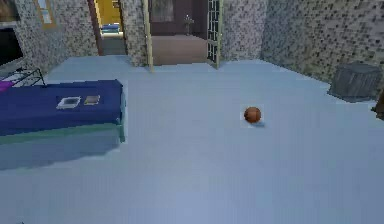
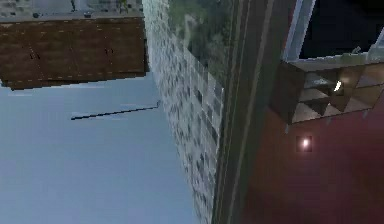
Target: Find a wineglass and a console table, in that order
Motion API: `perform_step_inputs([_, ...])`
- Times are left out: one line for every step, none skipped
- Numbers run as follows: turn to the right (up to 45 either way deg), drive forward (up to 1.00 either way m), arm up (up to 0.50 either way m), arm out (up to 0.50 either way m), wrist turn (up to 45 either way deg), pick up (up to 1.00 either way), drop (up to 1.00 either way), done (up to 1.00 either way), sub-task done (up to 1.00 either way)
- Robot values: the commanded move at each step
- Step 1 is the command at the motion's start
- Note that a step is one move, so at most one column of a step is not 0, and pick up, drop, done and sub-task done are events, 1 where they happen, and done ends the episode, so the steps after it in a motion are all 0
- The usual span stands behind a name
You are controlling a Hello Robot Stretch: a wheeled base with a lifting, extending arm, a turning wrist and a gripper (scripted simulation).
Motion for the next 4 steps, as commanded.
perform_step_inputs([0.0, 1.00, 0.00, 0.00, 0.0, 0.00, 0.00, 0.00, 0.00])
perform_step_inputs([3.0, 0.00, 0.00, 0.00, 0.0, 0.00, 0.00, 0.00, 0.00])
perform_step_inputs([0.0, 1.00, 0.00, 0.00, 0.0, 0.00, 0.00, 0.00, 0.00])
perform_step_inputs([0.0, 1.00, 0.00, 0.00, 0.0, 0.00, 0.00, 0.00, 0.00])
